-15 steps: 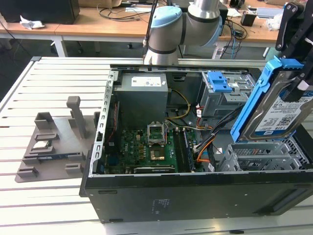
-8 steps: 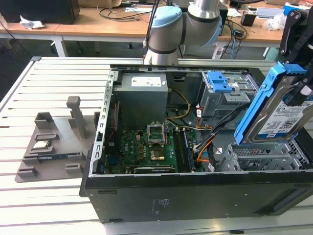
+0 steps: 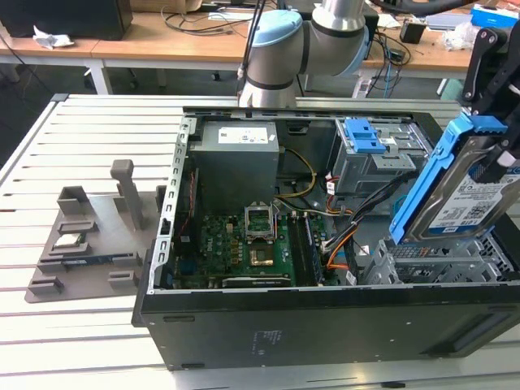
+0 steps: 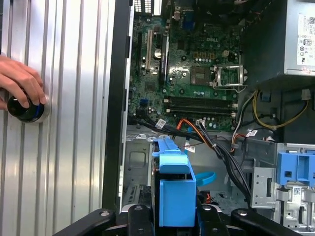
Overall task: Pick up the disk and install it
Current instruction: 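Pick up the disk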
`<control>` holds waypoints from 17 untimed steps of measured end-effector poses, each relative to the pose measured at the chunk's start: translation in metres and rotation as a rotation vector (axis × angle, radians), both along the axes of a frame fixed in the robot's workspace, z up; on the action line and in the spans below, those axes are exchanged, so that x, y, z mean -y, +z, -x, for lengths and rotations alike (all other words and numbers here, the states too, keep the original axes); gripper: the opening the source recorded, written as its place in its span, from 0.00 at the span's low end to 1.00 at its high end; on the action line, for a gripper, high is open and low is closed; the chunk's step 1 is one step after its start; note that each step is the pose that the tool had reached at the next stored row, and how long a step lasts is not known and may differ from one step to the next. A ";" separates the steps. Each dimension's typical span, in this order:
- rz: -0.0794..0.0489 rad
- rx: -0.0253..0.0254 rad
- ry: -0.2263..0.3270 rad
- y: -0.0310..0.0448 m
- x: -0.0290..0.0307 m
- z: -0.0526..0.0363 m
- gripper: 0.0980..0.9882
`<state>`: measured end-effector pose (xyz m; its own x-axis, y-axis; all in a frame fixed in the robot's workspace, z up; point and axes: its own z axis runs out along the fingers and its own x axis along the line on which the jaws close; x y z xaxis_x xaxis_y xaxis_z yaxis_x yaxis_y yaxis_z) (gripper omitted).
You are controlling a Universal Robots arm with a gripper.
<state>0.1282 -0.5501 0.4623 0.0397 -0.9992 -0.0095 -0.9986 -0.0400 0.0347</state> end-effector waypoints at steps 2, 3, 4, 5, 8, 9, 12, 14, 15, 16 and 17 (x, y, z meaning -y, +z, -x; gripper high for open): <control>0.000 0.0000 0.000 -0.0037 0.0000 -0.0011 0.30; 0.000 -0.0001 -0.001 -0.0049 0.0000 -0.0015 0.30; 0.000 0.0000 -0.003 -0.0067 0.0000 -0.0019 0.30; 0.000 0.0000 -0.014 -0.0077 0.0000 -0.0020 0.30; 0.001 0.0000 -0.059 -0.0100 0.0000 -0.0021 0.30; 0.001 0.0000 -0.069 -0.0109 0.0000 -0.0030 0.30; 0.001 0.0000 -0.071 -0.0132 0.0000 -0.0059 0.30; 0.001 -0.0001 -0.071 -0.0142 0.0000 -0.0063 0.30; 0.001 0.0000 -0.071 -0.0143 0.0000 -0.0063 0.30; 0.001 -0.0001 -0.071 -0.0143 0.0000 -0.0063 0.30; 0.001 -0.0001 -0.071 -0.0145 0.0000 -0.0063 0.30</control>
<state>0.1345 -0.5501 0.4478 -0.0318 -0.9995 -0.0087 -0.9989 0.0315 0.0348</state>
